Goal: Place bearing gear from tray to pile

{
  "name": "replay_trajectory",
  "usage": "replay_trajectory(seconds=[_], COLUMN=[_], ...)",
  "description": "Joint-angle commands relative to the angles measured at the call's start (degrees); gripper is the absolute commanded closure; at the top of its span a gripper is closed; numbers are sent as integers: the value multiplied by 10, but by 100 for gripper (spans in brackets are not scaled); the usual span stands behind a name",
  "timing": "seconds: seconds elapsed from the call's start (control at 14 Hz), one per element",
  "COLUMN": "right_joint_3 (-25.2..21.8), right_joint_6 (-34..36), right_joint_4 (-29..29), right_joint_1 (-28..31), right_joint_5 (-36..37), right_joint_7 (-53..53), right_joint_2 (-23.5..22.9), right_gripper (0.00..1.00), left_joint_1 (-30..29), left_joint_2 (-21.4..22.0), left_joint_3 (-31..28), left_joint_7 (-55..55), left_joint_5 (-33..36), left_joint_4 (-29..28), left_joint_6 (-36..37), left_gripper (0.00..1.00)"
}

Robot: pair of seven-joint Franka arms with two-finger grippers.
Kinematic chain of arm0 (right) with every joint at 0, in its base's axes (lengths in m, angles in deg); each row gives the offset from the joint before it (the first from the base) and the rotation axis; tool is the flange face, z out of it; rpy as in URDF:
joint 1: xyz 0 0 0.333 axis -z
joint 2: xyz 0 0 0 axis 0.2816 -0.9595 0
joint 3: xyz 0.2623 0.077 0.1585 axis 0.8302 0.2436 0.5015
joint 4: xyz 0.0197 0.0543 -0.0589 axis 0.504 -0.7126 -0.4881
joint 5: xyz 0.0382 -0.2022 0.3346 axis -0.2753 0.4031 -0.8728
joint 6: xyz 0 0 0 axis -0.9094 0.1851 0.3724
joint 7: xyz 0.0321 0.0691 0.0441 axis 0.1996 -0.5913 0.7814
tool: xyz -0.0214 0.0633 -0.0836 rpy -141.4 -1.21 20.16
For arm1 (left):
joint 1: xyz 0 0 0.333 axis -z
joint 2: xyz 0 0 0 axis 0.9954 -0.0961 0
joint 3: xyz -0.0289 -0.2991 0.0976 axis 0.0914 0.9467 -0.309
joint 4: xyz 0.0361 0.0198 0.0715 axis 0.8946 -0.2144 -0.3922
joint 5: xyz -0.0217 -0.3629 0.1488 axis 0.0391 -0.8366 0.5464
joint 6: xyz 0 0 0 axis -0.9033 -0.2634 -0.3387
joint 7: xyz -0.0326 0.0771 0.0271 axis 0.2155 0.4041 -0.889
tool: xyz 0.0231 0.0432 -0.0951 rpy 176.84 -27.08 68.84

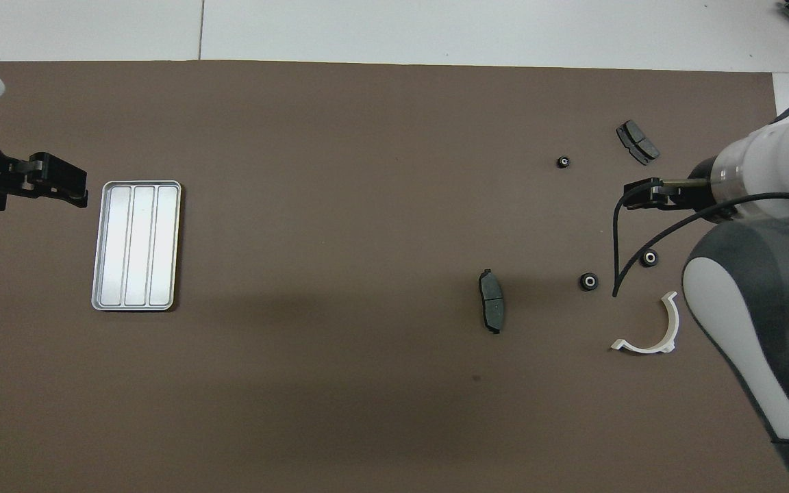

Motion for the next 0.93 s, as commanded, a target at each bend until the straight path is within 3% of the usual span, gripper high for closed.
replay_trajectory(seconds=[0.0, 0.29, 0.86], right_joint_3=[8, 8, 5], right_joint_6=[74, 124, 189], right_joint_4=[76, 52, 47], right_joint_1=[9, 5, 24], right_joint_5=[-11, -12, -44], right_joint_7=[13, 10, 61], right_joint_2=[-12, 24, 33], right_gripper=[0, 0, 0], left_joint_1=[-5, -6, -3], left_joint_2=[10, 17, 16], left_joint_3=[3, 1, 0], left_joint_7=[-2, -1, -1], left_joint_5=[-10, -11, -10], left_joint_4=[-2, -13, -15], left_joint_6=[2, 0, 11], left_gripper=[0, 0, 0])
